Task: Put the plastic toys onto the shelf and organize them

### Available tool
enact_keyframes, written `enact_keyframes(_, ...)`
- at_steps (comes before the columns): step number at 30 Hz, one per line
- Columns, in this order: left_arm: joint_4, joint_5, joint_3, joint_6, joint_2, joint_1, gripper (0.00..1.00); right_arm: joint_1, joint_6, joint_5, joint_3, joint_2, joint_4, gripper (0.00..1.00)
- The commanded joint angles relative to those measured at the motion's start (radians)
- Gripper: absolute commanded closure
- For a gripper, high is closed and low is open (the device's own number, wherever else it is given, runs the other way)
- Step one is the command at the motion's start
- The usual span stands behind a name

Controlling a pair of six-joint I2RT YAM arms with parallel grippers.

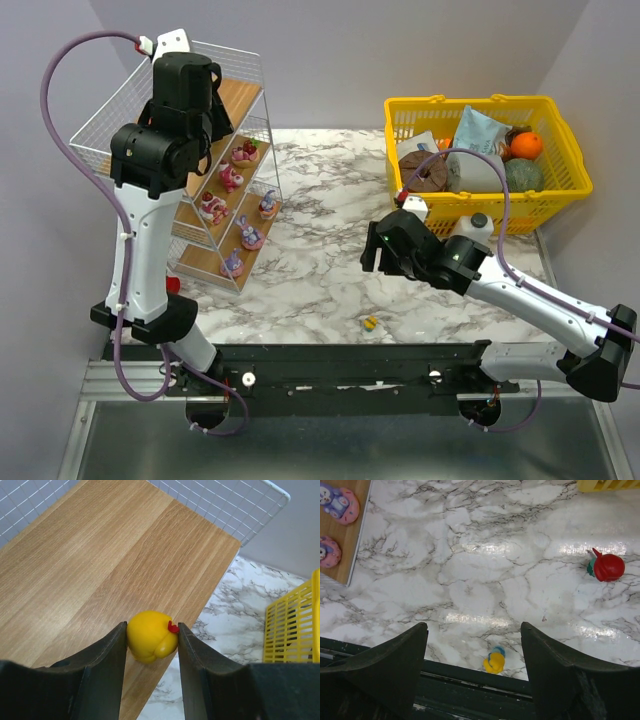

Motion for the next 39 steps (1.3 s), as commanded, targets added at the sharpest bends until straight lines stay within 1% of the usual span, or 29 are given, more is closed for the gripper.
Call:
enact_keyframes(1,-0.12,0.037,0.01,0.005,0.018,0.024,0.53,-0.003,0.019,-0.011,0.024,0.005,-0.058,0.18)
enact_keyframes(2,-0.121,0.037,0.01,0.005,0.018,0.027,0.5,-0.002,0.024,-0.011,0.023,0.005,-0.059,0.18)
enact_keyframes(4,-0.121,0.037,0.011,0.007,0.015,0.028,0.48,-0.003,0.031,-0.011,0.023,0.008,-0.067,0.18)
enact_keyframes(7,-0.118,0.037,0.01,0.01,0.009,0.031,0.41,-0.002,0.04,-0.011,0.024,0.011,-0.081,0.18)
enact_keyframes(8,-0.114,0.038,0.008,0.013,0.008,0.031,0.35,-0.003,0.043,-0.009,0.026,0.013,-0.084,0.18)
enact_keyframes(10,-0.104,0.035,0.01,0.016,0.002,0.031,0.27,-0.002,0.048,-0.008,0.026,0.011,-0.089,0.18)
enact_keyframes(11,-0.098,0.032,0.008,0.022,-0.003,0.031,0.21,-0.002,0.048,-0.011,0.026,0.01,-0.09,0.18)
enact_keyframes(13,-0.08,0.025,0.007,0.024,-0.012,0.031,0.16,-0.002,0.048,-0.009,0.029,0.007,-0.09,0.18)
enact_keyframes(14,-0.072,0.02,0.007,0.025,-0.015,0.031,0.13,-0.002,0.048,-0.008,0.029,0.007,-0.09,0.18)
enact_keyframes(16,-0.055,0.017,0.002,0.027,-0.031,0.031,0.09,-0.002,0.045,-0.002,0.035,0.008,-0.095,0.18)
enact_keyframes(19,-0.039,0.024,-0.007,0.028,-0.057,0.031,0.02,-0.003,0.04,-0.005,0.039,0.011,-0.11,0.16)
enact_keyframes(23,-0.005,0.06,-0.032,0.036,-0.116,0.031,0.01,-0.005,0.002,-0.049,0.015,0.015,-0.116,0.12)
enact_keyframes(24,0.006,0.072,-0.042,0.037,-0.127,0.031,0.01,-0.006,-0.024,-0.075,0.006,0.015,-0.116,0.07)
enact_keyframes(26,0.052,0.132,-0.067,0.057,-0.181,0.031,0.01,-0.005,-0.054,-0.112,-0.042,0.012,-0.099,0.05)
enact_keyframes(27,0.073,0.156,-0.109,0.062,-0.204,0.031,0.01,-0.006,-0.105,-0.17,-0.063,0.005,-0.08,0.05)
enact_keyframes(29,0.162,0.224,-0.171,0.085,-0.288,0.031,0.01,-0.005,-0.13,-0.225,-0.134,-0.005,-0.038,0.05)
enact_keyframes(30,0.194,0.235,-0.232,0.087,-0.317,0.031,0.01,-0.006,-0.137,-0.27,-0.158,-0.016,-0.03,0.05)
enact_keyframes(31,0.24,0.239,-0.255,0.088,-0.365,0.031,0.01,-0.005,-0.142,-0.291,-0.18,-0.022,-0.018,0.05)
enact_keyframes(32,0.253,0.256,-0.271,0.094,-0.38,0.031,0.01,-0.005,-0.141,-0.313,-0.2,-0.024,-0.013,0.05)
enact_keyframes(35,0.239,0.281,-0.256,0.106,-0.394,0.031,0.01,-0.003,-0.136,-0.393,-0.283,-0.033,0.025,0.06)
enact_keyframes(36,0.232,0.311,-0.239,0.111,-0.394,0.031,0.01,-0.005,-0.134,-0.46,-0.321,-0.035,0.04,0.08)
enact_keyframes(37,0.222,0.327,-0.237,0.116,-0.396,0.031,0.01,-0.003,-0.136,-0.481,-0.339,-0.041,0.081,0.09)
enact_keyframes(39,0.225,0.363,-0.249,0.123,-0.403,0.031,0.01,-0.002,-0.131,-0.499,-0.361,-0.044,0.108,0.1)
